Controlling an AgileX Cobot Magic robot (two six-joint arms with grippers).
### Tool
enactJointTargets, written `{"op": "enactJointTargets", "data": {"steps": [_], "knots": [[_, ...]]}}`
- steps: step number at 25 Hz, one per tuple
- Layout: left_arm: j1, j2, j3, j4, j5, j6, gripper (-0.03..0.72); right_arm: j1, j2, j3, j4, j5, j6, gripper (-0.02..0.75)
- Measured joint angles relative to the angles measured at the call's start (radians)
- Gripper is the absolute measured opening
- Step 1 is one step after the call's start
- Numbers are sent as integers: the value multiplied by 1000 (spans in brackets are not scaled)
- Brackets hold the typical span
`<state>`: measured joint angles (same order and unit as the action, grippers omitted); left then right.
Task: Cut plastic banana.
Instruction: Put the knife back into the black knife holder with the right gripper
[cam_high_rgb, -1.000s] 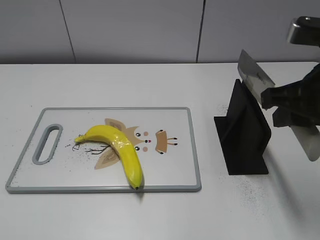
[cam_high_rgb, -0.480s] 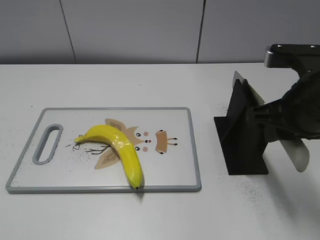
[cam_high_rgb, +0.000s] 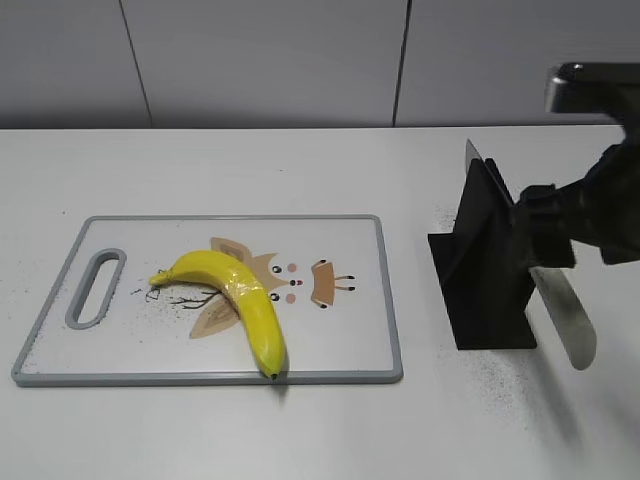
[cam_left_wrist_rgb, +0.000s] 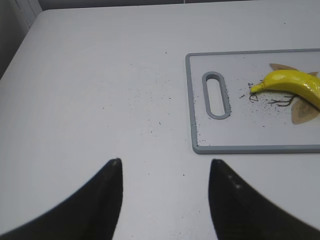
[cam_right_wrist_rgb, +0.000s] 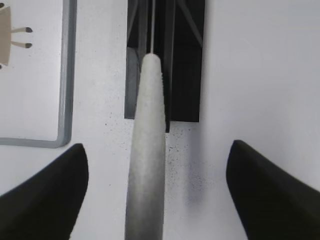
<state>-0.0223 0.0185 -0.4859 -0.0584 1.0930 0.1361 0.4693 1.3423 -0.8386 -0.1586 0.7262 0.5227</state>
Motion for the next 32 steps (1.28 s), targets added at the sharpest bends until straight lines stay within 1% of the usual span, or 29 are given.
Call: {"op": "enactJointTargets", "data": {"steps": [3,6,8,10,14,17,20,26,32], "knots": [[0,0,0,0,0,0,513,0,-128,-2,20,50,-86,655],[0,0,0,0,0,0,512,0,-281,10,82,119,-221,651],[0,0,0,0,0,0,512,0,-396,44,128,151,-308,641],[0,0,0,0,0,0,512,0,-528,93,149,176,-359,627],[0,0,0,0,0,0,512,0,-779,181,152,220,-410,593],[0,0,0,0,0,0,509,0,-955,213,145,263,-419,583],[0,0,1,0,0,0,508,0,-1106,239,114,307,-423,582],[0,0,2,-3,0,0,508,0,-1283,326,99,332,-424,581],[0,0,8,-4,0,0,508,0,-1302,338,97,328,-426,581]]}}
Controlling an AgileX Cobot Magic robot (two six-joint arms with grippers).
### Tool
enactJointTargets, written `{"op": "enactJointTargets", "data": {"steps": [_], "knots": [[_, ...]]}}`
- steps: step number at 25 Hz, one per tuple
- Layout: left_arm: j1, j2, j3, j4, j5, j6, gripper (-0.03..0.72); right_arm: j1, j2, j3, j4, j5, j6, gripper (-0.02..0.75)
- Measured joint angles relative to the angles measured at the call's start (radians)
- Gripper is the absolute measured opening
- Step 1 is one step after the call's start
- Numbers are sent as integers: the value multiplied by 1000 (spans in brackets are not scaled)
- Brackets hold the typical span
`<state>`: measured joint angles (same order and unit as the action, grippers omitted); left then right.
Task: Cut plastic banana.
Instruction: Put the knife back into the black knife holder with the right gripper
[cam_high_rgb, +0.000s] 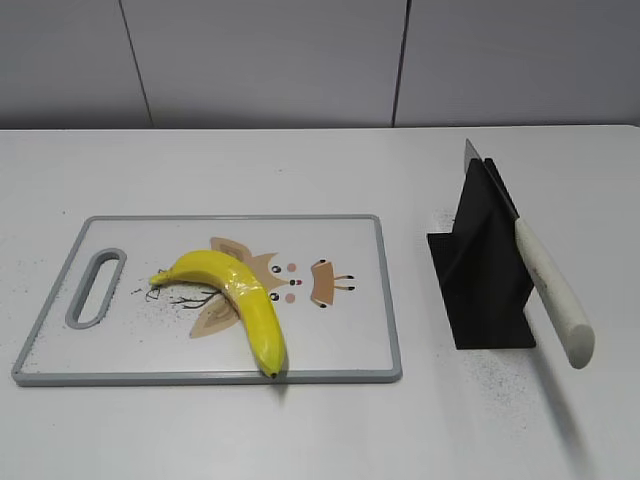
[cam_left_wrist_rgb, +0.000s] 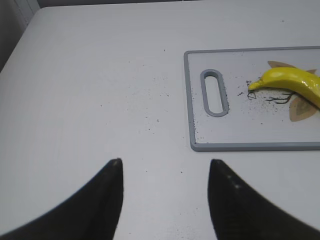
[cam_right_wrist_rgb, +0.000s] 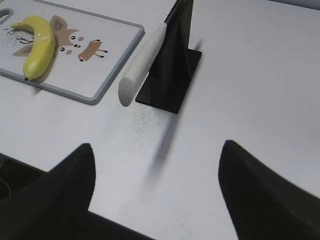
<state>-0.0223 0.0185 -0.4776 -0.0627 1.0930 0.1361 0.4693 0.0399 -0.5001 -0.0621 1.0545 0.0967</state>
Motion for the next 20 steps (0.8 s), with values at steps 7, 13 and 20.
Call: {"op": "enactJointTargets", "data": {"steps": [7,13,20], "knots": [[0,0,0,-3,0,0,497,0,-30,0,-2,-2,0,581],[1,0,0,-4,0,0,492,-2,-45,0,-2,-2,-1,581],[2,0,0,-5,0,0,492,-147,-45,0,-2,-2,0,581]]}}
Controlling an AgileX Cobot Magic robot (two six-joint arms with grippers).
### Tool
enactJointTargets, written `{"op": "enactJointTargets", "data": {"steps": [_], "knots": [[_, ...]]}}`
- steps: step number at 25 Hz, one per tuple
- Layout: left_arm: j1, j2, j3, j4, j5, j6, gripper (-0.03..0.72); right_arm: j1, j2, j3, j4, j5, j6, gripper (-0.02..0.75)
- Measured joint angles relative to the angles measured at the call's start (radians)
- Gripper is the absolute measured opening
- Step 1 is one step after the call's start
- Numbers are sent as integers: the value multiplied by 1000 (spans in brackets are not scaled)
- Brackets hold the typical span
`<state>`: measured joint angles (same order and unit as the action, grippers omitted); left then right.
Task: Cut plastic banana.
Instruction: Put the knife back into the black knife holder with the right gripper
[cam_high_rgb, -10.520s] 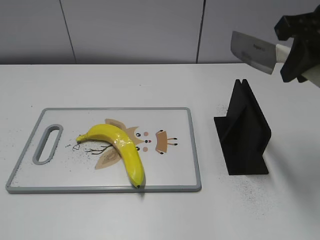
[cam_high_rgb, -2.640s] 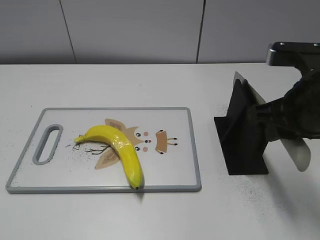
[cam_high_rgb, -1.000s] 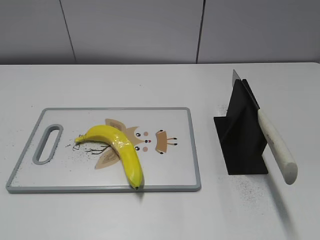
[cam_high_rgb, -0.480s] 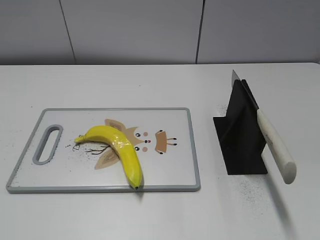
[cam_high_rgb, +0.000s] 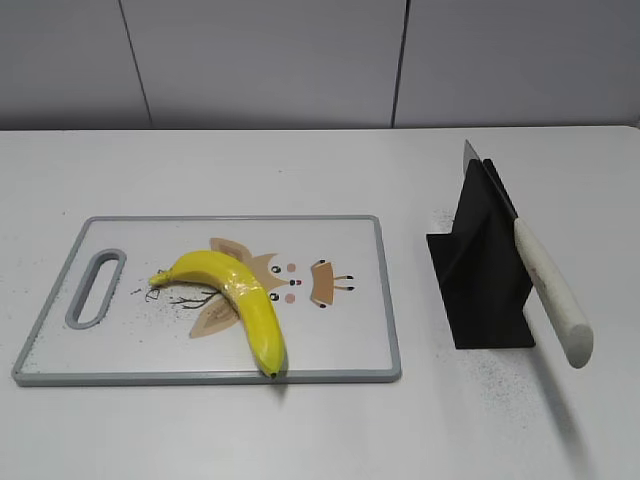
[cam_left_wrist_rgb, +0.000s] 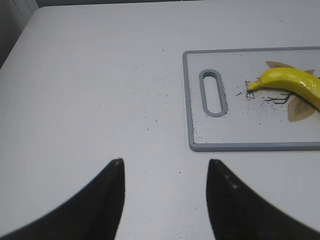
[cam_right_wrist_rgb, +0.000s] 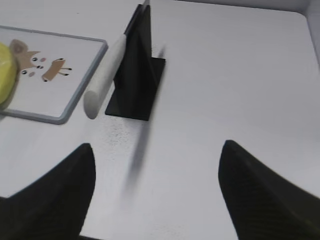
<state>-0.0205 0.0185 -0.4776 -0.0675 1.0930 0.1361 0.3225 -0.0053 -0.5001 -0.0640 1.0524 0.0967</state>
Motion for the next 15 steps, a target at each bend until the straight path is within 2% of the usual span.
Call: {"op": "enactJointTargets", "data": {"steps": [7,15], "knots": [[0,0,0,-2,0,0,492,-177,0,0,0,0,0,581],[0,0,0,-6,0,0,492,-321,0,0,0,0,0,581]]}}
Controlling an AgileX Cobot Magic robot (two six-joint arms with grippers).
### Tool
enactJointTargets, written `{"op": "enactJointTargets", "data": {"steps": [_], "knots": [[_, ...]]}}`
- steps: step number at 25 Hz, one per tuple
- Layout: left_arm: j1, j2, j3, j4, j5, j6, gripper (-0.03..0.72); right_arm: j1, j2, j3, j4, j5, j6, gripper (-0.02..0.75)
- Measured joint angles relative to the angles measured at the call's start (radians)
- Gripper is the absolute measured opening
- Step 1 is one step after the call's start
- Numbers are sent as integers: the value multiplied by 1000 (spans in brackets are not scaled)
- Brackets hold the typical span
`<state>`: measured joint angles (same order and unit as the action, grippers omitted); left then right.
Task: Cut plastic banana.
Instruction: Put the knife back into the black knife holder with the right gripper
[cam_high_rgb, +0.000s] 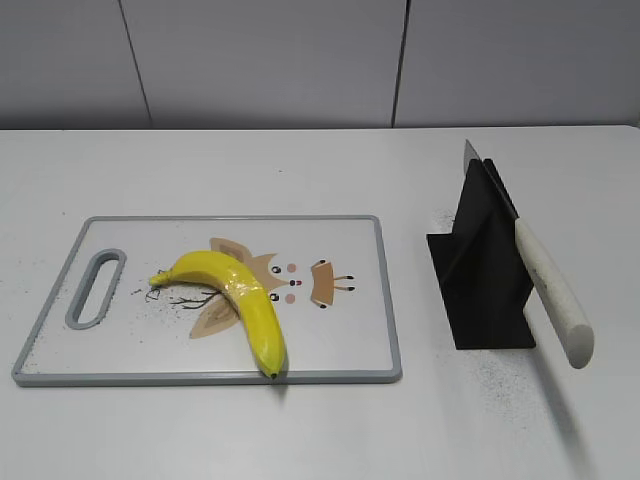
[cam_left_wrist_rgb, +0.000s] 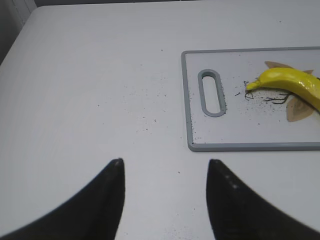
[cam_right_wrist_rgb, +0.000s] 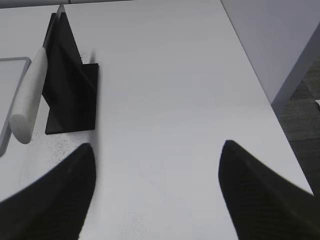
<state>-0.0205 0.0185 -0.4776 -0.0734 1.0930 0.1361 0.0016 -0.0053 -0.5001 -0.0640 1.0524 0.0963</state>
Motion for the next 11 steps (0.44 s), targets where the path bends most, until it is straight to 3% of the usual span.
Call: {"op": "enactJointTargets", "data": {"steps": [11], "knots": [[0,0,0,0,0,0,492,-20,0,0,0,0,0,581]]}}
